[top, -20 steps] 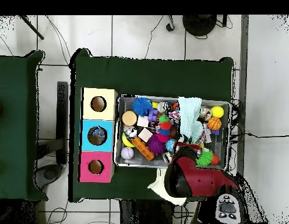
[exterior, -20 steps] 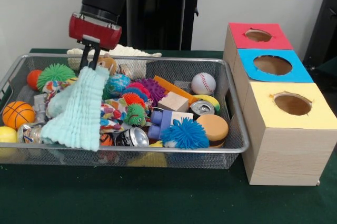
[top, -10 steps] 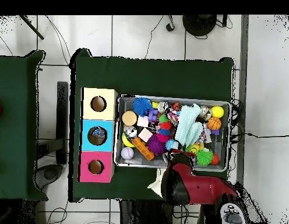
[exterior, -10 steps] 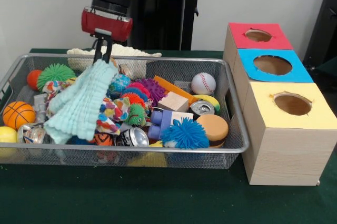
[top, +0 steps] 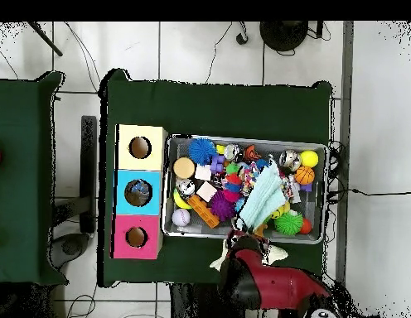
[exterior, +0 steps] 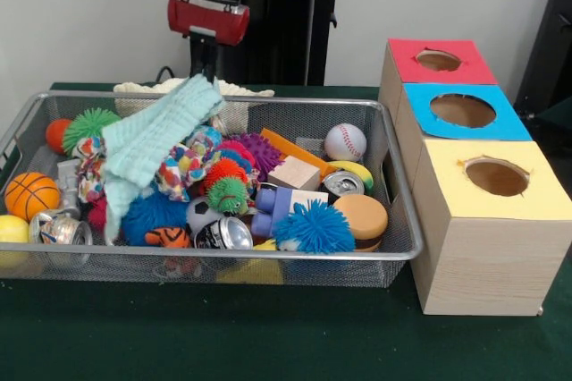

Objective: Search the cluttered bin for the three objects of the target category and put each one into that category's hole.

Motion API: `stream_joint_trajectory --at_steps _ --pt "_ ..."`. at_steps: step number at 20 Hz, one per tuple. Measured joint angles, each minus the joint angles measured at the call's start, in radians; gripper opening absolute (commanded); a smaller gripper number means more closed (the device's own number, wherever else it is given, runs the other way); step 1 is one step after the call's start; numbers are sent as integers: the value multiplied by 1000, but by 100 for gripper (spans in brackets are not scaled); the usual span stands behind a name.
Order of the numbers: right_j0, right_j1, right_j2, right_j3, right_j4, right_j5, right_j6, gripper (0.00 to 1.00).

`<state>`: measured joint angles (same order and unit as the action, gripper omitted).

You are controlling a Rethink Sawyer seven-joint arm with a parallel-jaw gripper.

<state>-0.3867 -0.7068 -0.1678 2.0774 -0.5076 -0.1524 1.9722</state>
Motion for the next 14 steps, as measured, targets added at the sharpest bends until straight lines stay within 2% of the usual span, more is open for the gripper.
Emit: stream_joint_trajectory --at_steps 14 --pt "42 -163 24 141 95 131 0 0"
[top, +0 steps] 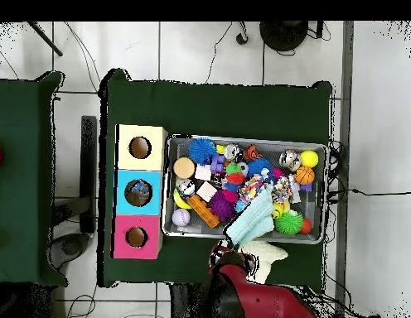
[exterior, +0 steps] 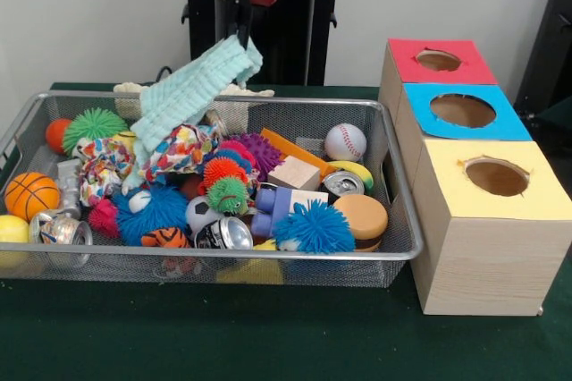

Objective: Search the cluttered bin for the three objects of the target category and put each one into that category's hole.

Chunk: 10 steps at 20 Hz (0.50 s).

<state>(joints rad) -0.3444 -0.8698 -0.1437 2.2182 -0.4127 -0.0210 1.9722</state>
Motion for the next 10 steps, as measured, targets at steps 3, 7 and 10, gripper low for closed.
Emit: stream_joint_trajectory --at_steps 3,7,10 --pt "5 -8 0 7 10 2 0 0" --pt "4 -2 0 7 11 2 0 100" --pt "1 2 0 7 11 2 0 100"
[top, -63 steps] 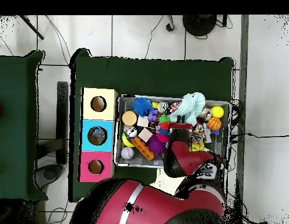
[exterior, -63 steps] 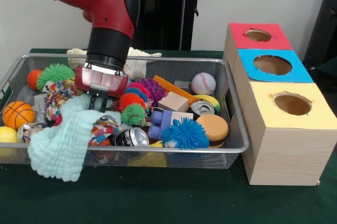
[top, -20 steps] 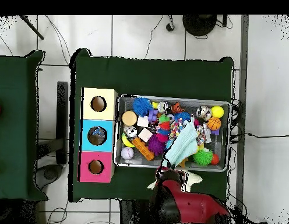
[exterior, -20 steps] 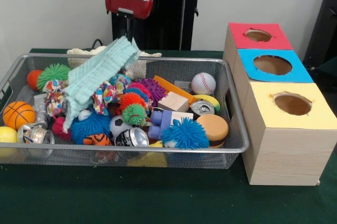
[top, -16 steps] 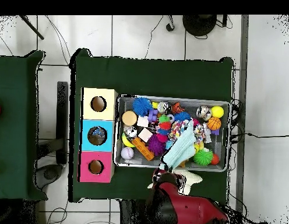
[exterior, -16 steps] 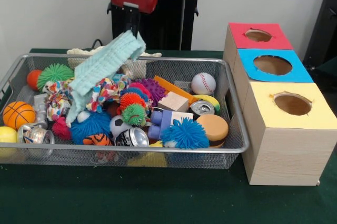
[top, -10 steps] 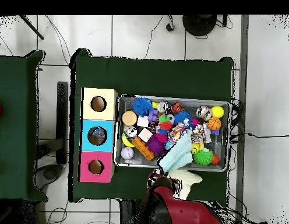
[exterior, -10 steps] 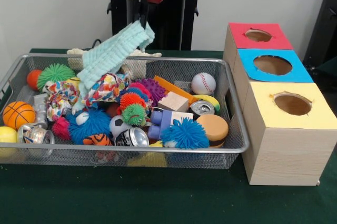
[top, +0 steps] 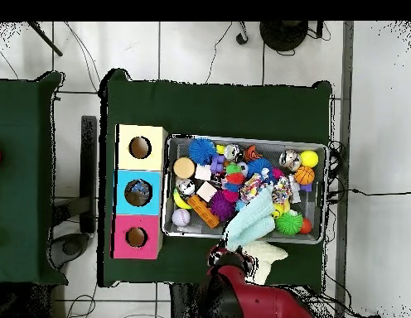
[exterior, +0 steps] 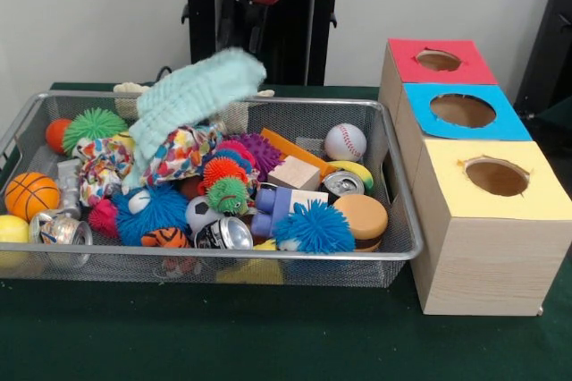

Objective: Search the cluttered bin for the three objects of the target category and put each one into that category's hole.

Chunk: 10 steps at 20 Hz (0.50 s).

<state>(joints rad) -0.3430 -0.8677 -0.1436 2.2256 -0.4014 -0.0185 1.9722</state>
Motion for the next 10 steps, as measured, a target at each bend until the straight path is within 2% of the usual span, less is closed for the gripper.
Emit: stream_joint_trajectory --at_steps 4,10 --pt "-3 11 0 0 0 -13 0 100" --pt "-3 47 -1 0 -9 -131 0 100"
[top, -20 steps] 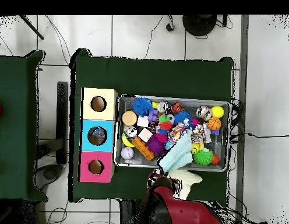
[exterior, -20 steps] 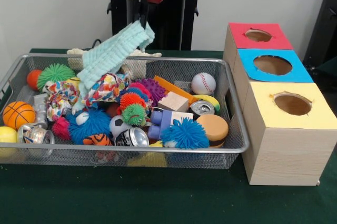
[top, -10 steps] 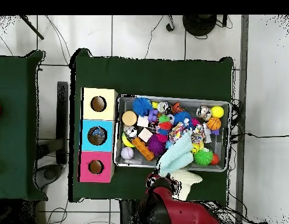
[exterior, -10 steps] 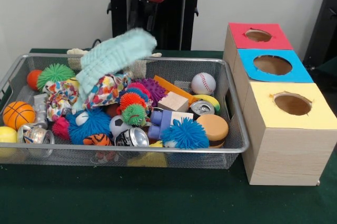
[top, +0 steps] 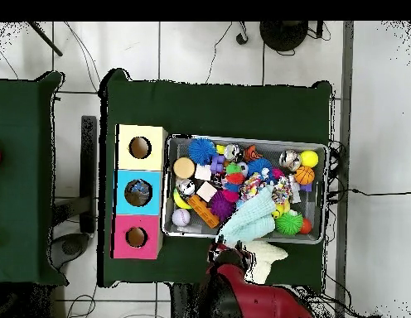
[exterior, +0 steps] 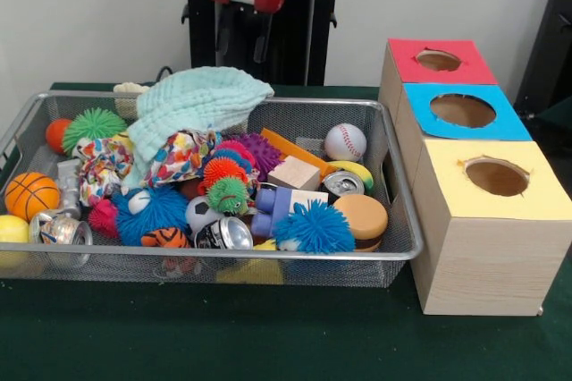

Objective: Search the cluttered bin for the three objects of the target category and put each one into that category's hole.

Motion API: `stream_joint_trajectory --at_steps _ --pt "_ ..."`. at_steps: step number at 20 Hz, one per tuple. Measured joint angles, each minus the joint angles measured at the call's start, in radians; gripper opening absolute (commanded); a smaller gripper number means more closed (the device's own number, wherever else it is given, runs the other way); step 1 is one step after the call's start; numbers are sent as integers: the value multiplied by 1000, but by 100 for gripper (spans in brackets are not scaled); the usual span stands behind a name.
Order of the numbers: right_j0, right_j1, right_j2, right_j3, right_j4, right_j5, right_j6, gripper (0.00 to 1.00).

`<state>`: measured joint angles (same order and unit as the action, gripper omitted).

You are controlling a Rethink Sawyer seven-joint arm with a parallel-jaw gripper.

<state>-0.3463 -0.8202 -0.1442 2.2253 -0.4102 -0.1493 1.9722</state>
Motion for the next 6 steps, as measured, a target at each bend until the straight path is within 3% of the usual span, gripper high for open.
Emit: stream_joint_trajectory --at_steps 6 --pt "8 40 -8 0 -22 -187 0 100"
